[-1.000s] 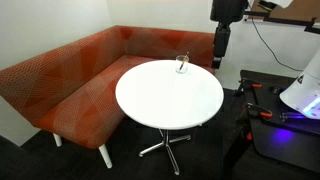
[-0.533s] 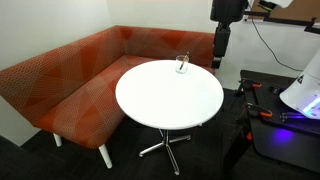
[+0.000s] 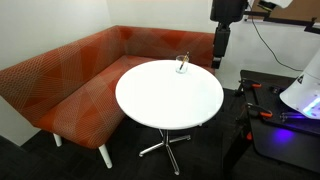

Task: Put the pen on the table

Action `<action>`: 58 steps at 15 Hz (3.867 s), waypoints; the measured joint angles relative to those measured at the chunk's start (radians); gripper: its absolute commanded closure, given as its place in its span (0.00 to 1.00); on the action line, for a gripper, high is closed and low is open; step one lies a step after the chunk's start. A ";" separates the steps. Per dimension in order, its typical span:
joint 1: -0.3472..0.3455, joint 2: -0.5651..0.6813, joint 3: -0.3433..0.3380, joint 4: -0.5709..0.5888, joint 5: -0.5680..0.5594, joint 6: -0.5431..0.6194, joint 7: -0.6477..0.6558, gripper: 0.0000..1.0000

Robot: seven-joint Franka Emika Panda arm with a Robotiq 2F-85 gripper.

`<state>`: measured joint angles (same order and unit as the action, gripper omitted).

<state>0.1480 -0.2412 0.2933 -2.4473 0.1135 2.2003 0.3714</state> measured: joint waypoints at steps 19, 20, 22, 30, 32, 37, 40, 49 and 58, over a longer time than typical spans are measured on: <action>-0.124 0.076 -0.047 0.070 -0.287 0.172 0.673 0.00; -0.131 0.091 -0.049 0.077 -0.329 0.189 0.744 0.00; -0.142 0.124 -0.053 0.095 -0.427 0.205 0.900 0.00; -0.131 0.140 -0.064 0.099 -0.445 0.206 0.935 0.00; -0.131 0.142 -0.065 0.098 -0.495 0.220 1.056 0.00; -0.131 0.158 -0.074 0.099 -0.659 0.231 1.433 0.00; -0.131 0.168 -0.079 0.104 -0.769 0.193 1.654 0.00; -0.108 0.198 -0.082 0.179 -0.845 -0.074 1.956 0.00; -0.105 0.287 -0.168 0.264 -0.832 -0.082 1.957 0.00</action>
<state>0.0428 0.0458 0.1250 -2.1833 -0.7187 2.1184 2.3282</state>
